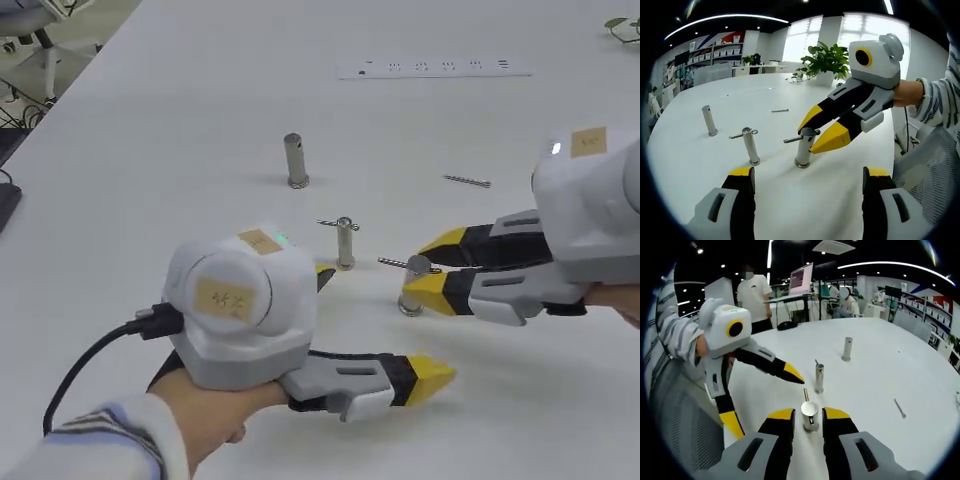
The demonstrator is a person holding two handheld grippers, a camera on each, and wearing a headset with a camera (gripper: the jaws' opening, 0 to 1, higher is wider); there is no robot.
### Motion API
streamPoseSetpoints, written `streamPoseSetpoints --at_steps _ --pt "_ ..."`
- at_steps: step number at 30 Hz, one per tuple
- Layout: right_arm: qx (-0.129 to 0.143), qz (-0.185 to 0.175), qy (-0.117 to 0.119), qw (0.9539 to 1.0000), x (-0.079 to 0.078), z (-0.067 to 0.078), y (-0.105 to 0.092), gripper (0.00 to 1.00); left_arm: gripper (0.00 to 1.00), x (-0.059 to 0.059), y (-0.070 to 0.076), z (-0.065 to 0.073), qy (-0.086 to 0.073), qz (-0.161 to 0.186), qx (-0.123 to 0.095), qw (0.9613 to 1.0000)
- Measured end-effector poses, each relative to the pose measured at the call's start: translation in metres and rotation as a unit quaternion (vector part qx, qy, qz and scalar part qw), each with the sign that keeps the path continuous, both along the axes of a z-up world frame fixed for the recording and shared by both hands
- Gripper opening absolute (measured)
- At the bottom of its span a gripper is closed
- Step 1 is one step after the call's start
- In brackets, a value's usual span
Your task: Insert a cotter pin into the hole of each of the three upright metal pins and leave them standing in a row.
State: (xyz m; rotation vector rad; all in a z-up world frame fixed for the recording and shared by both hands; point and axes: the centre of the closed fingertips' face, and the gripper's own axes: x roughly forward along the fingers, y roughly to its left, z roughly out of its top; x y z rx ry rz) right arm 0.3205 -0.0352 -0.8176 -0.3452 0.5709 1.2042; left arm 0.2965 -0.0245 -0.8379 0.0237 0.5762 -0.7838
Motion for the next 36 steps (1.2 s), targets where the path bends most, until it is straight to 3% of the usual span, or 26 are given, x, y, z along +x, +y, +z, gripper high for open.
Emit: streamPoseSetpoints --at_steps 2,13,16,23,26,30,36 --pt "0.002 0.000 0.001 1.0000 0.000 0.000 0.001 0.23 0.96 -0.002 0.003 -0.003 0.017 0.010 -0.004 0.9998" --pt "-0.010 0.004 -0.003 0.9999 -0.001 -0.005 -0.001 0.22 0.99 -0.006 0.012 -0.002 0.017 0.026 0.002 0.9995" --pt "-0.010 0.006 -0.003 0.9999 -0.001 -0.006 0.000 0.21 0.99 -0.010 0.011 0.001 0.022 0.022 -0.014 0.9994" --pt "-0.012 0.007 -0.003 0.9999 0.000 -0.008 0.003 0.19 0.99 -0.009 0.015 0.006 0.017 0.028 -0.018 0.9993" --pt "-0.013 0.006 0.000 0.9999 0.001 -0.008 0.002 0.16 0.99 -0.009 0.017 0.010 0.003 0.024 -0.010 0.9997" --pt "-0.010 0.007 0.005 0.9999 0.002 -0.008 0.002 0.15 0.99 -0.008 0.019 0.014 -0.002 0.025 -0.009 0.9996" --pt "-0.017 0.032 -0.001 0.9993 0.002 -0.008 0.002 0.14 0.99 -0.009 0.019 0.017 0.001 0.019 -0.003 0.9998"
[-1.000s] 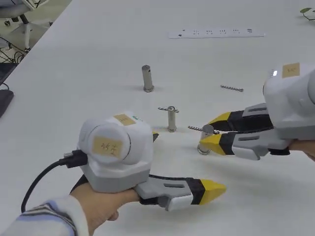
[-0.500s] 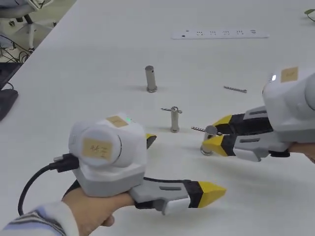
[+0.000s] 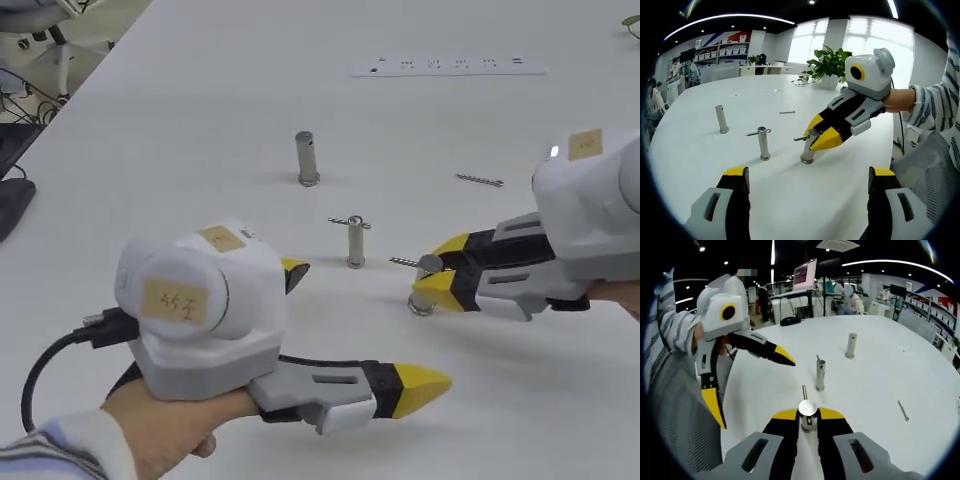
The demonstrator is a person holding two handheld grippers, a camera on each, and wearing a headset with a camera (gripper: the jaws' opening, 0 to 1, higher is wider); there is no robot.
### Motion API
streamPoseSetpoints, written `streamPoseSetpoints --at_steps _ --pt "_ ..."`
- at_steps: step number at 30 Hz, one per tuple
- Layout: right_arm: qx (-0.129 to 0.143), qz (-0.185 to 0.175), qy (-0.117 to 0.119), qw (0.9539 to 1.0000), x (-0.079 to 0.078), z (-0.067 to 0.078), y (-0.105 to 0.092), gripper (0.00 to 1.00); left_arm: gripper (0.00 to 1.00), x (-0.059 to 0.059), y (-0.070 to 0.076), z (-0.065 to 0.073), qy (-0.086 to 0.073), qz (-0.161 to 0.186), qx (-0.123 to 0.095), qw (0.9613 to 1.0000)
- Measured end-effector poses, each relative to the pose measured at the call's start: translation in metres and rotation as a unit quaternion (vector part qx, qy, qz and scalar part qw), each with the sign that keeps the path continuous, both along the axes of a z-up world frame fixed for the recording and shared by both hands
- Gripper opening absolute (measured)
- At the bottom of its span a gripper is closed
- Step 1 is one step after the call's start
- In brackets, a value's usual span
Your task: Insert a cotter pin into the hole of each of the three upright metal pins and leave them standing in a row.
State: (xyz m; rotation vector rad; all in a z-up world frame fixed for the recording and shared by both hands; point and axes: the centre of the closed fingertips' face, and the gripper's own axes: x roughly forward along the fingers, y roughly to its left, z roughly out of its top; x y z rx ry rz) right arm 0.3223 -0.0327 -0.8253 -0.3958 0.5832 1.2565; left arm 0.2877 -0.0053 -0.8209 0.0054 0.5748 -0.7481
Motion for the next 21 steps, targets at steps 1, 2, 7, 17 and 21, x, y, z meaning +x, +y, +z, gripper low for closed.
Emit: streamPoseSetpoints --at_steps 1,2,7,17,21 --pt "-0.001 0.002 -0.002 1.0000 0.000 0.000 0.000 0.14 0.99 0.000 0.000 0.001 -0.001 -0.001 0.001 1.0000" --pt "-0.004 0.012 -0.006 0.9999 0.000 0.000 0.000 0.14 0.99 0.000 0.000 0.002 -0.001 -0.002 0.000 1.0000" --pt "-0.006 0.033 -0.006 0.9994 0.003 0.000 -0.001 0.13 0.99 0.000 -0.002 0.003 0.000 -0.006 0.000 1.0000" --pt "-0.002 0.060 -0.009 0.9982 0.024 0.001 -0.009 0.13 0.99 0.002 0.000 0.007 -0.023 -0.008 0.020 0.9995" --pt "0.006 0.073 -0.012 0.9972 0.031 0.001 -0.009 0.13 0.99 0.002 0.003 0.007 -0.024 -0.010 0.030 0.9992"
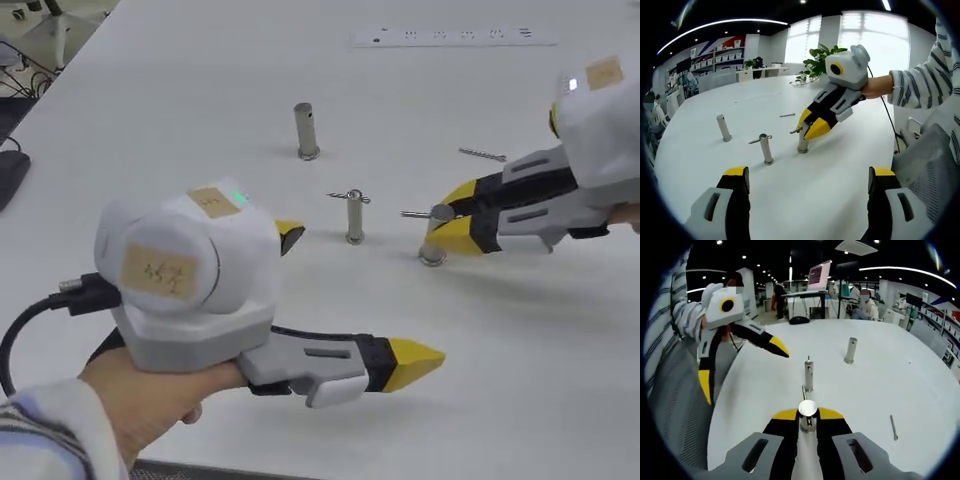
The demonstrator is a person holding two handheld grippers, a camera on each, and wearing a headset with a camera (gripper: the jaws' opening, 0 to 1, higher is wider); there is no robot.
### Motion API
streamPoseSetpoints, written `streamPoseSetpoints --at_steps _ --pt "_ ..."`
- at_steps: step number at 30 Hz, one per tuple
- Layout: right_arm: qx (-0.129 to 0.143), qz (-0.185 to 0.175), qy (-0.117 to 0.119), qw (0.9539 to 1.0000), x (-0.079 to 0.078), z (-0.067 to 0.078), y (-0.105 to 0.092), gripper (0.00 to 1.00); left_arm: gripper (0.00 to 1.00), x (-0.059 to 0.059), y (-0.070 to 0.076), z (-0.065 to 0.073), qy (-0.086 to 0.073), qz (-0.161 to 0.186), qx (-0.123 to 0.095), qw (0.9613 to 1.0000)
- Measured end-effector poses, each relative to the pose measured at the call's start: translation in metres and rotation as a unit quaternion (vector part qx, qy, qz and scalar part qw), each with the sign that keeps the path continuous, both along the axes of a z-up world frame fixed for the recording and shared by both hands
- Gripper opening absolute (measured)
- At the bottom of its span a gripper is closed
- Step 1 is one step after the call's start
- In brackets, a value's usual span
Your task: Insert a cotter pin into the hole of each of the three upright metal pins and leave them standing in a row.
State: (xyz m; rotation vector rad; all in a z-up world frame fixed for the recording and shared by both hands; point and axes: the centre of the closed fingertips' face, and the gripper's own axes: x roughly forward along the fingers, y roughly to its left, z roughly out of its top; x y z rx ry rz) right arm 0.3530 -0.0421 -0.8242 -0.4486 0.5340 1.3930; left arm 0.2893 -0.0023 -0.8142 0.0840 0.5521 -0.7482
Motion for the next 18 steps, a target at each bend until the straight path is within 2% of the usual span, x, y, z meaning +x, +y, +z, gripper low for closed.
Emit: streamPoseSetpoints --at_steps 6,8,13,18 --pt "0.009 0.017 0.000 0.9998 0.008 0.000 0.002 0.13 0.99 0.002 0.003 0.003 -0.003 0.005 -0.001 1.0000" --pt "0.009 0.019 0.010 0.9997 0.010 -0.001 0.002 0.13 0.99 0.003 0.005 0.003 -0.002 0.008 0.001 1.0000" --pt "0.010 0.039 0.008 0.9992 0.014 -0.003 0.005 0.13 0.99 0.003 0.008 0.005 -0.003 0.011 0.006 0.9999" --pt "0.019 0.037 0.006 0.9991 0.015 -0.003 0.006 0.13 0.99 0.004 0.011 0.005 -0.003 0.016 0.008 0.9998"
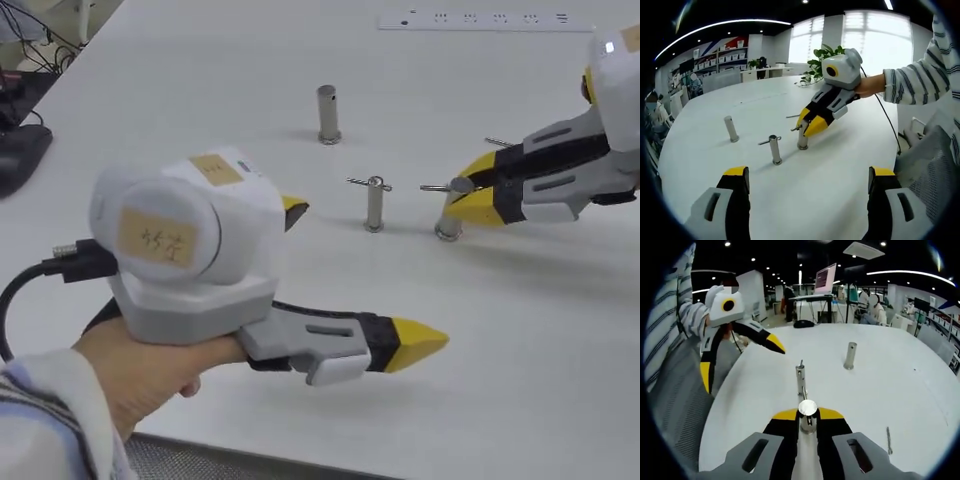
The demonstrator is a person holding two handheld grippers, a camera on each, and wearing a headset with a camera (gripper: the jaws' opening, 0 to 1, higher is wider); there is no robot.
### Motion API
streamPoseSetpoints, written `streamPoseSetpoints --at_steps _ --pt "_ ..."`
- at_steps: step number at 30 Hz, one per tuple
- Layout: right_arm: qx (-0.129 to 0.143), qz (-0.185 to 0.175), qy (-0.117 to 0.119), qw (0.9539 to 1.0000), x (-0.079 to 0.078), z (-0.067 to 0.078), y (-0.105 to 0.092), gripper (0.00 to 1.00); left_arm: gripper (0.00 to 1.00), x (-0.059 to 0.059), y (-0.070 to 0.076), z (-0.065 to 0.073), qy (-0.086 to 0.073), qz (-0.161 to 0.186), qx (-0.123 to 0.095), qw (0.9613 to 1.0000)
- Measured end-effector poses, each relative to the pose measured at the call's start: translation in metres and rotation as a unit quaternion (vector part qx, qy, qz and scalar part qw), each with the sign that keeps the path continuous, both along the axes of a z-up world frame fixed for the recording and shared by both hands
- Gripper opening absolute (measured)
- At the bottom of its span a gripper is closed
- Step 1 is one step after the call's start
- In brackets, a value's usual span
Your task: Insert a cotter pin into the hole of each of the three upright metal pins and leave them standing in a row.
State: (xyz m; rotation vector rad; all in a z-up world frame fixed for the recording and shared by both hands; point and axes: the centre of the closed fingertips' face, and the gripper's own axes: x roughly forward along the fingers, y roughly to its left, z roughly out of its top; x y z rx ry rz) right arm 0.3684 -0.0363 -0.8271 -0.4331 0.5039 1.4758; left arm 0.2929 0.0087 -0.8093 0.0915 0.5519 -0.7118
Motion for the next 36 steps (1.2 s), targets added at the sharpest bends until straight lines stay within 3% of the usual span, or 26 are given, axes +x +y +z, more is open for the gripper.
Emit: streamPoseSetpoints --at_steps 12,21,25,36 --pt "0.018 -0.003 0.016 0.9997 -0.001 0.002 -0.001 0.14 0.99 0.005 0.001 0.010 -0.006 0.007 -0.013 0.9999" --pt "0.024 -0.016 0.032 0.9991 -0.001 0.003 -0.001 0.16 0.99 0.005 -0.001 0.009 -0.003 0.004 -0.013 0.9999" --pt "0.023 -0.021 0.027 0.9991 0.002 0.004 -0.001 0.20 0.99 0.005 0.000 0.008 -0.001 0.004 -0.013 0.9999" --pt "0.040 -0.035 0.029 0.9982 -0.004 0.022 -0.008 0.27 0.99 0.010 0.008 0.009 -0.001 0.005 -0.010 0.9999"
